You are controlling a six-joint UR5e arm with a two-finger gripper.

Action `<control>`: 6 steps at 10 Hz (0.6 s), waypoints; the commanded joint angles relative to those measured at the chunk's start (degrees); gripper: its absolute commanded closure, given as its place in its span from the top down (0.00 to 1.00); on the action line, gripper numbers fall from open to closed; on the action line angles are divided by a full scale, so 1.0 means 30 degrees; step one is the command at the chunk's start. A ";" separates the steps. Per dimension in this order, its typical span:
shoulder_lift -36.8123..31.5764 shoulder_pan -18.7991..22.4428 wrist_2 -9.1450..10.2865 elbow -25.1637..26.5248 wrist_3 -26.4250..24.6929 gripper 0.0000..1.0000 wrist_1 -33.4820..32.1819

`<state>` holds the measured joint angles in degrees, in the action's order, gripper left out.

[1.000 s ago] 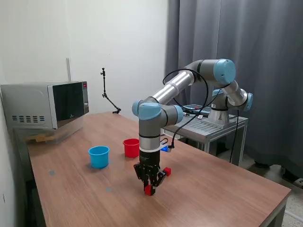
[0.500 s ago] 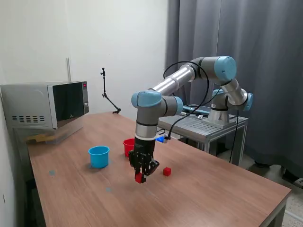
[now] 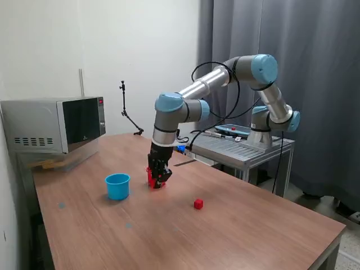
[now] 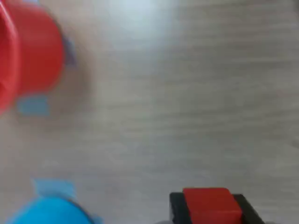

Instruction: Place red objects in the red bin, and blue objects in the blue bin.

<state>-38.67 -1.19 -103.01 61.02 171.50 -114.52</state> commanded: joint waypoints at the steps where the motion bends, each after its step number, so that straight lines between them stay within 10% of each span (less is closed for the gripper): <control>1: -0.1371 -0.1296 -0.0116 0.1920 -0.2346 0.00 0.0174; 6: -0.5299 -0.4023 -0.0117 0.6051 -0.3196 0.00 -0.0031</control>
<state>-51.80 -11.31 -103.41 75.84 163.40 -114.44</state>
